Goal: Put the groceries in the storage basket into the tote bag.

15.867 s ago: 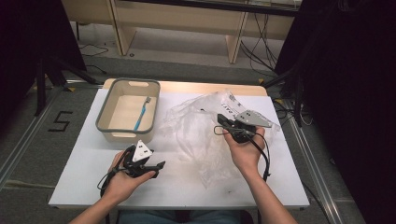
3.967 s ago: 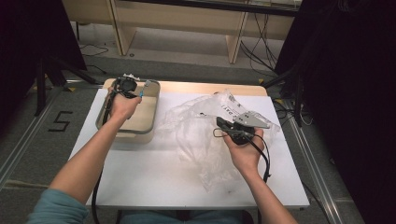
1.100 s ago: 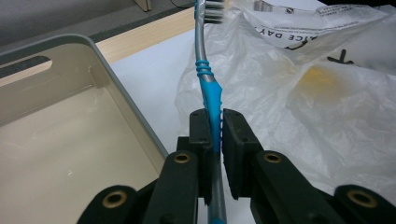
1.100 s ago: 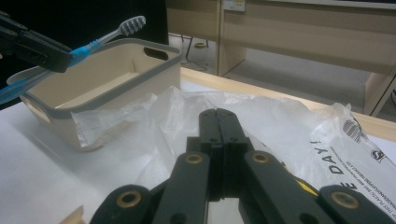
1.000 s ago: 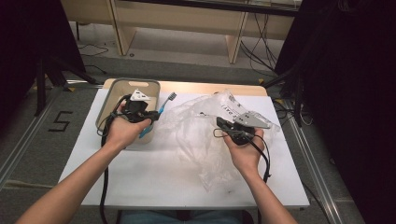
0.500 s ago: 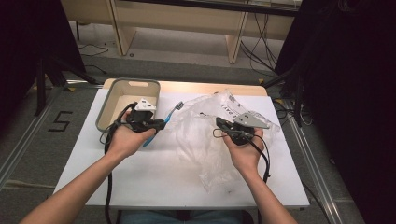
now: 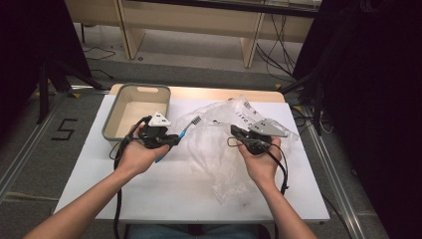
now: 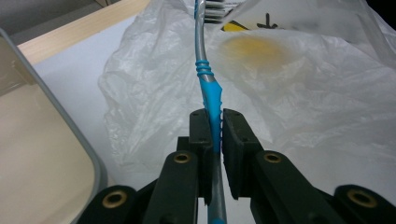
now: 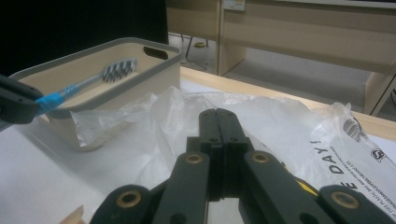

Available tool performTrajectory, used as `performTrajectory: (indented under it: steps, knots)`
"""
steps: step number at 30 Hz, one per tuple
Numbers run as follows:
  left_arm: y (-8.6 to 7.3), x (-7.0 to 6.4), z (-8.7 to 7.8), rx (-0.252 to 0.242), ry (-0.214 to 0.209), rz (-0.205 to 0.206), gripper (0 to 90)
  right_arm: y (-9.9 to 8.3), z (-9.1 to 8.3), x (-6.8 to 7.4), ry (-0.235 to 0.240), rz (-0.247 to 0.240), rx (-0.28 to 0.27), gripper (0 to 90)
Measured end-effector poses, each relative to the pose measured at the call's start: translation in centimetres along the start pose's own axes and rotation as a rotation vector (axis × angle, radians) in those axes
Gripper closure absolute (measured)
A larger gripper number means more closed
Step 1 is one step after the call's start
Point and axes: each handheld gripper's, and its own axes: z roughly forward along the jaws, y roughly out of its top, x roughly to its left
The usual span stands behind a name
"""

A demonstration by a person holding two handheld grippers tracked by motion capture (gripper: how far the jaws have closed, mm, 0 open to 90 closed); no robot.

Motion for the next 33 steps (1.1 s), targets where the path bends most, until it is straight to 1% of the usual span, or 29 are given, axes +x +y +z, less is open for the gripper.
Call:
performTrajectory:
  steps: [5, 8, 10, 17, 21, 26, 30, 31, 32, 33]
  knots:
    - [-0.4, -0.9, 0.4, 0.022, -0.024, 0.023, 82.4, 0.0, 0.0, 0.0, 0.0, 0.0, 0.0, 90.0]
    - [-0.6, -1.4, 0.7, 0.04, -0.028, 0.033, 82.4, 0.0, 0.0, 0.0, -0.003, 0.002, 0.001, 90.0]
    - [-0.9, -1.7, 1.1, 0.057, -0.036, 0.045, 82.4, 0.0, -0.1, 0.0, -0.002, 0.003, 0.0, 90.0]
    - [-1.4, -2.7, 2.9, 0.106, -0.057, 0.057, 82.3, 0.1, -0.1, 0.1, 0.0, 0.003, -0.001, 90.0]
    - [-1.1, -3.2, 4.2, 0.14, -0.068, 0.065, 82.3, 0.0, 0.0, 0.2, 0.004, 0.0, -0.001, 90.0]
    - [-0.3, -3.8, 5.8, 0.154, -0.064, 0.086, 82.3, 0.0, 0.0, 0.3, 0.009, 0.001, 0.0, 90.0]
    - [0.3, -4.2, 6.9, 0.166, -0.066, 0.094, 82.3, 0.0, 0.0, 0.3, 0.013, -0.001, -0.003, 90.0]
    - [0.4, -4.3, 7.1, 0.162, -0.062, 0.094, 82.3, 0.0, 0.0, 0.3, 0.014, -0.001, -0.003, 90.0]
    - [0.6, -4.4, 7.4, 0.169, -0.061, 0.105, 82.3, 0.0, 0.0, 0.3, 0.014, -0.001, -0.004, 90.0]
    - [0.7, -4.5, 7.6, 0.168, -0.06, 0.106, 82.3, 0.0, 0.0, 0.3, 0.016, 0.0, -0.003, 90.0]
